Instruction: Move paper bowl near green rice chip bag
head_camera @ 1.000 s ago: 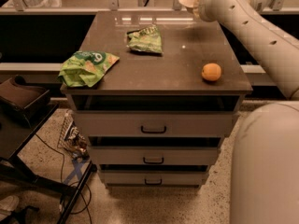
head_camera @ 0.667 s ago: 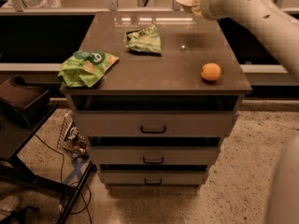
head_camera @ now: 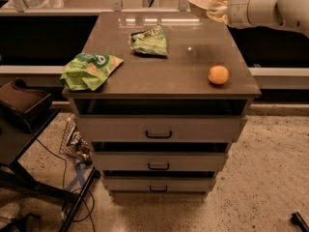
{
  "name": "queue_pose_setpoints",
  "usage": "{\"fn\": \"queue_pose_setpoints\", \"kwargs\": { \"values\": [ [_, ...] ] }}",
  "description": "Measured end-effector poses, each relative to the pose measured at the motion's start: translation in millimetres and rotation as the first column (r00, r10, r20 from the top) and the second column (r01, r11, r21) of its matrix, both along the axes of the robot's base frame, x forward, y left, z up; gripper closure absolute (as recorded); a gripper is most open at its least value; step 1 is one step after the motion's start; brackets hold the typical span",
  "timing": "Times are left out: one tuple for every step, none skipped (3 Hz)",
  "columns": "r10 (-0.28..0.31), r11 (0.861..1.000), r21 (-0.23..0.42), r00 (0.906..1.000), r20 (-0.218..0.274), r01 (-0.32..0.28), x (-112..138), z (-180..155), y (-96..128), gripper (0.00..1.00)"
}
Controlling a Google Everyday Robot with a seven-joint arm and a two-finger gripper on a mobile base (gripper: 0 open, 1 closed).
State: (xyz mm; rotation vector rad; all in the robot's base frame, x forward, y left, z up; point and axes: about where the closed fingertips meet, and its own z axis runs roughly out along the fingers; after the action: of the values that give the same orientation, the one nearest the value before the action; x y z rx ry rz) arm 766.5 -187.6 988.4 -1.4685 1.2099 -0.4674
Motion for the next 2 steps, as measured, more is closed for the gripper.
{"fn": "queue_pose_setpoints", "kwargs": {
  "values": [
    [0.299, 0.935, 0.174, 0.9513, 0.074, -0.308, -34, 20, 62, 1.0],
    [0.497, 0.833, 0.182, 0.8518, 0.165, -0.522, -58, 35, 112, 1.0]
  ]
}}
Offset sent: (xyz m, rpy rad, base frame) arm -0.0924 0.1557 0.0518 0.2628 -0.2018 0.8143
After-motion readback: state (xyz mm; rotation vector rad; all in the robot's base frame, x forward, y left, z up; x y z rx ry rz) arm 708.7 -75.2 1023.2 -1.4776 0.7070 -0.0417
